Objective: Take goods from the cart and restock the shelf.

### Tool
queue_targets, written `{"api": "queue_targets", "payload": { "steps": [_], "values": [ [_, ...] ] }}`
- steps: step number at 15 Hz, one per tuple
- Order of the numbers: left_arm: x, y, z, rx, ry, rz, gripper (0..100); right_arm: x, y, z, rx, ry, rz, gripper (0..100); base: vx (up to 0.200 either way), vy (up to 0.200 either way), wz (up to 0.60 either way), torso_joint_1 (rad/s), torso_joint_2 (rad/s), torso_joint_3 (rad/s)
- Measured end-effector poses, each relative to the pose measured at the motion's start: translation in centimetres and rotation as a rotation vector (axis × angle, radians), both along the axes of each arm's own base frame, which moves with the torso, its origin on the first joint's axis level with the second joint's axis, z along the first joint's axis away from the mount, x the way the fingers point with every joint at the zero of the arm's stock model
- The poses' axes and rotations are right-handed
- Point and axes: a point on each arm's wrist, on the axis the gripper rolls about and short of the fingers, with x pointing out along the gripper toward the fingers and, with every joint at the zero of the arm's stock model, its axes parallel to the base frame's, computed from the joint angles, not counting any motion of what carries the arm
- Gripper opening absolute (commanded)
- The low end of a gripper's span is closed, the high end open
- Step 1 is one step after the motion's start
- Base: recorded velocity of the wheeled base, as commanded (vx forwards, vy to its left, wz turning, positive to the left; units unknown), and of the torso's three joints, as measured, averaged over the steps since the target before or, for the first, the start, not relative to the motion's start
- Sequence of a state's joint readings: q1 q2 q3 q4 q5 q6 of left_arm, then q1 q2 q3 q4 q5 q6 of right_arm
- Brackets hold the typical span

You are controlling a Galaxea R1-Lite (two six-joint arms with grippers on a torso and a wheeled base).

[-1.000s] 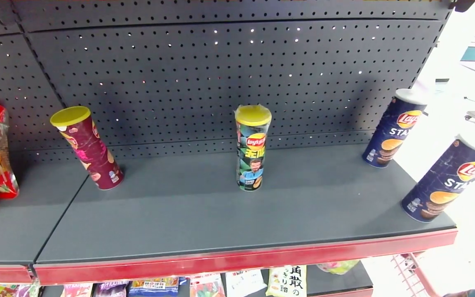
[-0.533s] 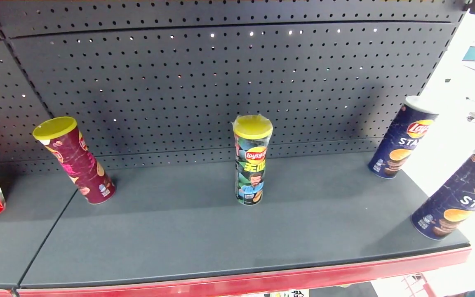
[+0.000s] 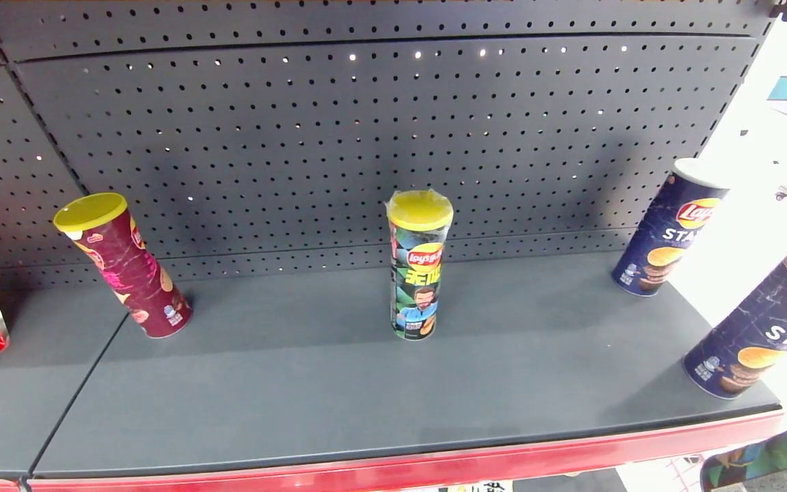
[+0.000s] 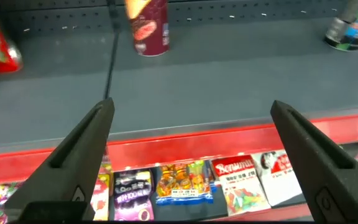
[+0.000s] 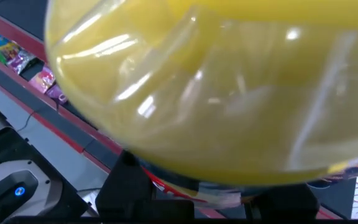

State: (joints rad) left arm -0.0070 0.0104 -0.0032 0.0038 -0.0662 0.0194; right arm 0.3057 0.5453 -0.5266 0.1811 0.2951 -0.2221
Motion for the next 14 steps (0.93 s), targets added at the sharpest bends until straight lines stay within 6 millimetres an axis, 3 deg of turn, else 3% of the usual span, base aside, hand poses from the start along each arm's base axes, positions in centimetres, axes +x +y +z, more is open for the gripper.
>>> {"api": "queue_targets", "payload": {
  "steps": [3, 5, 8, 11, 14],
  "values": [
    [0.0, -0.1, 0.1, 0.024, -0.008, -0.027, 100, 0.9, 0.3, 0.1, -0.032, 0.024, 0.005, 0, 0.0, 0.0, 0.0, 0.0, 0.0, 0.0],
    [-0.2, -0.1, 1.2, -0.006, -0.038, -0.044, 100, 1.4, 0.4, 0.2, -0.039, 0.042, 0.003, 0, 0.0, 0.0, 0.0, 0.0, 0.0, 0.0],
    [-0.2, -0.1, 7.1, -0.069, -0.09, -0.123, 100, 2.0, 0.7, 0.1, -0.048, 0.07, 0.008, 0, 0.0, 0.0, 0.0, 0.0, 0.0, 0.0],
    [3.9, -0.8, 12.6, -0.059, 0.027, -0.376, 100, 2.5, 0.8, 0.0, -0.043, 0.097, 0.008, 0, 0.0, 0.0, 0.0, 0.0, 0.0, 0.0],
    [10.7, -2.5, 14.9, 0.001, 0.136, -0.622, 100, 3.0, 1.0, 0.4, 0.0, 0.07, 0.0, 0, 0.0, 0.0, 0.0, 0.0, 0.0, 0.0]
  ]
}}
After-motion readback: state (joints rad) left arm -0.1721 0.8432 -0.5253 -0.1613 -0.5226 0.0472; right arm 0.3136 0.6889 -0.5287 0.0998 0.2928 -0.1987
